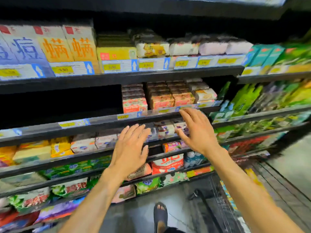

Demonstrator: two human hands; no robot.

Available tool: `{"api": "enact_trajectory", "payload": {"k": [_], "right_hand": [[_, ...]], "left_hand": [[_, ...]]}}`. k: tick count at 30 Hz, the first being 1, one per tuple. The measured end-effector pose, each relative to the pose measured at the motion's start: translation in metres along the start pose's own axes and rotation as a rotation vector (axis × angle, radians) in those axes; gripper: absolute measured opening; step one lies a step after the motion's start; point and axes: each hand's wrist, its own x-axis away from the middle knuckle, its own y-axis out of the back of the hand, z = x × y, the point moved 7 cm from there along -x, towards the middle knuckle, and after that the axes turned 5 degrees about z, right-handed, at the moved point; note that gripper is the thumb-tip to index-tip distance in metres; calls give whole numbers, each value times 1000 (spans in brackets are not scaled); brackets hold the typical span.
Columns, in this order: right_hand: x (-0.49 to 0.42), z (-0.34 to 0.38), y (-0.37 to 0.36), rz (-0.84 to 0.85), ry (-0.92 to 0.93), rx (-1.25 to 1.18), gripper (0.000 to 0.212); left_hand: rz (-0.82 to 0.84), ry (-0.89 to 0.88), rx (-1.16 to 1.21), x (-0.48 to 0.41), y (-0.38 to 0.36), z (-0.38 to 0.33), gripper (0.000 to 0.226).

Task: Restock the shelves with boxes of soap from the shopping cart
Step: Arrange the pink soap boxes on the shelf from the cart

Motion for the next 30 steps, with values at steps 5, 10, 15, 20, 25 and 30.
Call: {"api": "enact_trajectory", "payload": {"k": [5,10,15,20,25,30], "right_hand": [[91,-65,-17,40,-214,26,72],[178,-147,-41,72,-474,-8,73],[270,-241,-78,162,-741,-101,75],[346,-325,-104,169,-939,-156,72],[401,-386,-131,194,-1112,-199,72],[433,-423,-178,235,-1252,-255,70]], "left_hand": [[94,-147,18,-35,-39,-76,59],[233,-314,12,-77,-89,-176,64],[329,-485,85,-127,-150,-292,63],[466,-667,136,-164,-225,-396,62],[584,-762,84,-189,-288,-469,65],[703,-902,58,-215,-362,-523,61]]}}
